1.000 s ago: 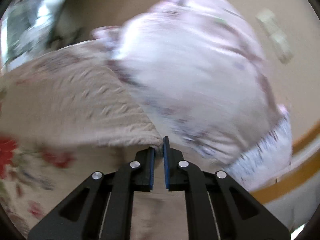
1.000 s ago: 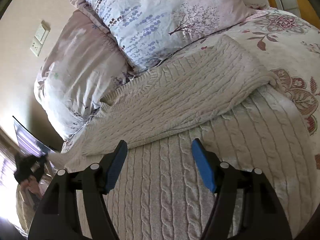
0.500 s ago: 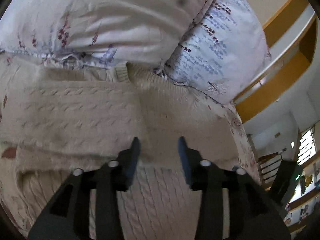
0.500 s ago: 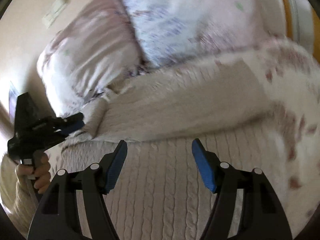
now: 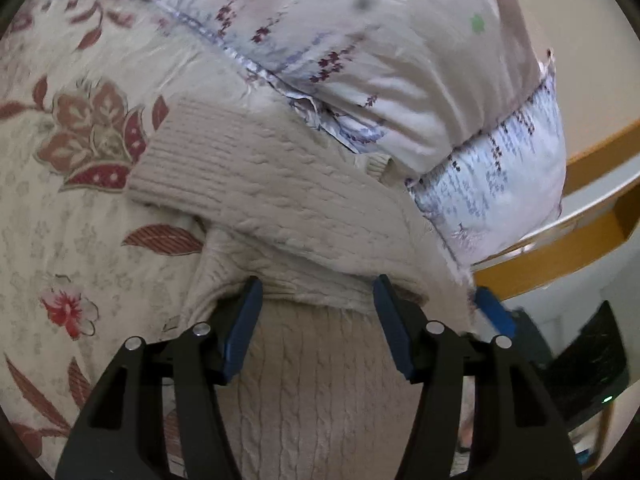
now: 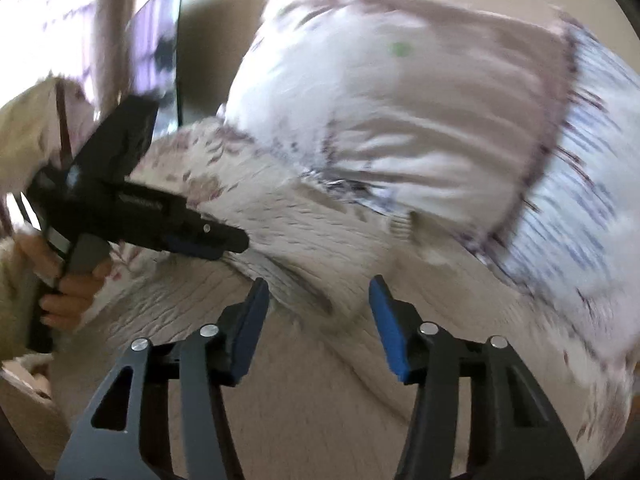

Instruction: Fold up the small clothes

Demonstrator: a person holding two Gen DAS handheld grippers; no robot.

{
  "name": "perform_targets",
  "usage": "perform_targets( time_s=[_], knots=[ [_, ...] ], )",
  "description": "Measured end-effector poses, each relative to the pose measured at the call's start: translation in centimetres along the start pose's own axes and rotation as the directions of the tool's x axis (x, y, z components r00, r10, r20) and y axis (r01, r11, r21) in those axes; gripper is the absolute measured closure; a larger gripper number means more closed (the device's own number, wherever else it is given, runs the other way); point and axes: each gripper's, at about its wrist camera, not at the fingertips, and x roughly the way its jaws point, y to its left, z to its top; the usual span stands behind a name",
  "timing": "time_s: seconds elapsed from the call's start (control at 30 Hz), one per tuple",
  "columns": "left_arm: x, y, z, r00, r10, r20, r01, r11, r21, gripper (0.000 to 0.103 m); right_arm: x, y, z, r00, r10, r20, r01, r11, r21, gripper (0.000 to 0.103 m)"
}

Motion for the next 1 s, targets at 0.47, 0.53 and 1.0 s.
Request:
perform_targets(
  time_s=[0.47, 0.53, 1.0],
  knots=[
    [0.3, -0.4, -0.2, 1.0, 0.013, 0.002, -0.013, 0.999, 0.036, 0.045, 5.7, -1.3, 0.1, 0.985, -0.151, -0.087, 0.161, 0.978, 0.132, 0.096],
    [0.3, -0.4, -0.2, 1.0, 0.017, 0.002, -0.017, 0.999, 0.044, 0.045, 3.7, -4.3, -0.8, 0.985, -0.161, -0.055, 0.17, 0.929, 0.328, 0.096],
    [0.8, -0.7, -0.4, 0.999, 0.045, -0.001, -0.044, 0.994, 0.101, 0.045, -5.2, -12.8, -8.0, 0.962, -0.253, -0.104, 0.26, 0.729, 0.633, 0.062]
  ],
)
